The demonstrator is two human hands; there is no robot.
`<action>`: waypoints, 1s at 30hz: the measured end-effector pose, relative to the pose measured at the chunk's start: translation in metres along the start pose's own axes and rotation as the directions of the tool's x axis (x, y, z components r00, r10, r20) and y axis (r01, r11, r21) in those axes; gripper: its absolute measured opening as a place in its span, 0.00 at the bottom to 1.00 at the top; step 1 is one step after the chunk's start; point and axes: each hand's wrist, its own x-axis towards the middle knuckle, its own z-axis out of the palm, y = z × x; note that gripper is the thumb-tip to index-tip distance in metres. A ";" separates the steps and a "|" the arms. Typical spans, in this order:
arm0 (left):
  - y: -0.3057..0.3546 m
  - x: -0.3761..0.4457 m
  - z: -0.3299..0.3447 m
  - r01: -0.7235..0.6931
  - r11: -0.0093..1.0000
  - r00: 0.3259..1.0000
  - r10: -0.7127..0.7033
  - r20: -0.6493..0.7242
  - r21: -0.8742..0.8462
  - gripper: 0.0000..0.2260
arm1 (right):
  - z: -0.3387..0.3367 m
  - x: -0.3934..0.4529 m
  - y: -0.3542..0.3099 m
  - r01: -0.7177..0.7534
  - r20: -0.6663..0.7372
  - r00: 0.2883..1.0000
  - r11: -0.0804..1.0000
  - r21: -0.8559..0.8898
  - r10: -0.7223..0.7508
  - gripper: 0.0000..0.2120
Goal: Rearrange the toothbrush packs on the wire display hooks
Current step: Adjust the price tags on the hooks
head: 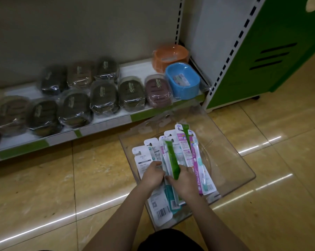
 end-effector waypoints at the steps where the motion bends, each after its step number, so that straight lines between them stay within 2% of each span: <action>1: 0.000 0.000 0.000 -0.006 1.000 1.000 0.006 0.000 -0.004 0.14 | 0.000 0.000 0.000 -0.007 -0.002 1.000 1.000 0.015 0.007 0.27; 6: 0.003 -0.005 0.004 -0.117 0.986 0.990 0.125 -0.071 0.115 0.10 | -0.001 0.000 -0.001 -0.012 0.002 1.000 0.991 0.133 0.012 0.24; 9: 0.004 -0.006 0.005 -0.167 0.976 0.978 0.182 -0.098 0.142 0.09 | -0.002 0.001 -0.001 -0.016 -0.033 0.999 0.985 0.174 0.022 0.30; 11: 0.007 -0.008 0.004 -0.163 0.984 0.982 0.169 -0.079 0.074 0.05 | -0.002 0.002 -0.001 -0.027 -0.041 0.999 0.981 0.195 0.036 0.35; 14: 0.011 -0.010 0.002 -0.134 0.990 0.990 0.132 -0.056 -0.038 0.02 | -0.004 0.002 -0.005 -0.003 -0.053 0.999 0.983 0.186 0.013 0.31; 18: 0.020 -0.012 -0.005 -0.189 0.973 0.981 0.182 -0.062 -0.136 0.04 | -0.015 -0.001 -0.016 0.084 -0.105 0.993 0.969 0.233 -0.061 0.31; 21: 0.032 -0.017 -0.012 -0.245 0.954 0.968 0.233 -0.089 -0.171 0.04 | -0.021 -0.003 -0.027 0.184 -0.162 0.976 0.943 0.278 -0.143 0.28; 26: 0.049 -0.023 -0.022 -0.285 0.926 0.958 0.265 -0.113 -0.247 0.07 | -0.032 -0.003 -0.042 0.239 -0.175 0.968 0.859 0.452 -0.178 0.20; 30: 0.055 -0.030 -0.029 -0.305 0.912 0.951 0.278 -0.131 -0.276 0.07 | -0.046 -0.007 -0.049 0.264 -0.162 0.964 0.809 0.525 -0.210 0.13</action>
